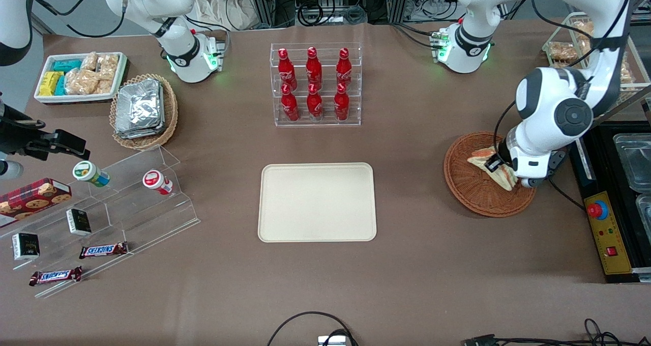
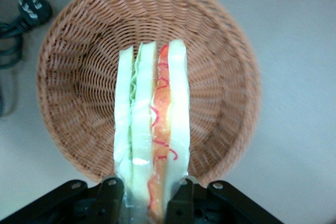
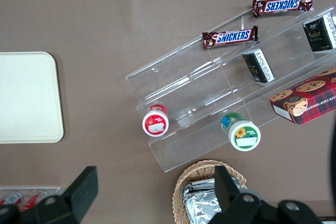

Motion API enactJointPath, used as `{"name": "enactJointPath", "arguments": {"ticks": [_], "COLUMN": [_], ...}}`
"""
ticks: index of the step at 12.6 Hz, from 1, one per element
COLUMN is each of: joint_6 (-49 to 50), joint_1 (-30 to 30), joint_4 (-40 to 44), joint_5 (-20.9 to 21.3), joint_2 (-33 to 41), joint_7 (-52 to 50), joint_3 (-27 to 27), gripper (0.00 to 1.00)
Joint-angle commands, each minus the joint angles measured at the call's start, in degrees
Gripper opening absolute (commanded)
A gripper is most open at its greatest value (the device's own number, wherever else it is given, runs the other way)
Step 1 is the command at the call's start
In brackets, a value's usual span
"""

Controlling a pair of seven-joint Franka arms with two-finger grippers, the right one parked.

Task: Place sandwich from basket to tray
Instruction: 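Carry the sandwich with the left gripper over to the cream tray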

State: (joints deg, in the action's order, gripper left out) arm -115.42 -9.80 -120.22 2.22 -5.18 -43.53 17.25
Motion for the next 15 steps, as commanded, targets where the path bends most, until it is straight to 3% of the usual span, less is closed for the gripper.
{"name": "enactJointPath", "arguments": {"ticks": [1,4,6,8,12,15], "joint_6": [15.2,20.2,20.0,18.2,9.4,3.7], "joint_1": [0.7,4.0,10.4,17.1,24.9,27.6], "joint_4": [18.2,29.3,34.3,36.4,36.7,36.1], "joint_5": [0.6,0.5,0.0,0.3,0.7,3.3], "joint_2": [-7.1,-12.1,-16.9,-20.7,-27.7,-32.7], "joint_7": [13.4,17.9,16.9,10.4,4.8,1.8], "joint_3": [3.0,7.8,8.3,8.2,8.2,8.1], "gripper": [0.00,0.00,0.00,0.00,0.00,0.00]}}
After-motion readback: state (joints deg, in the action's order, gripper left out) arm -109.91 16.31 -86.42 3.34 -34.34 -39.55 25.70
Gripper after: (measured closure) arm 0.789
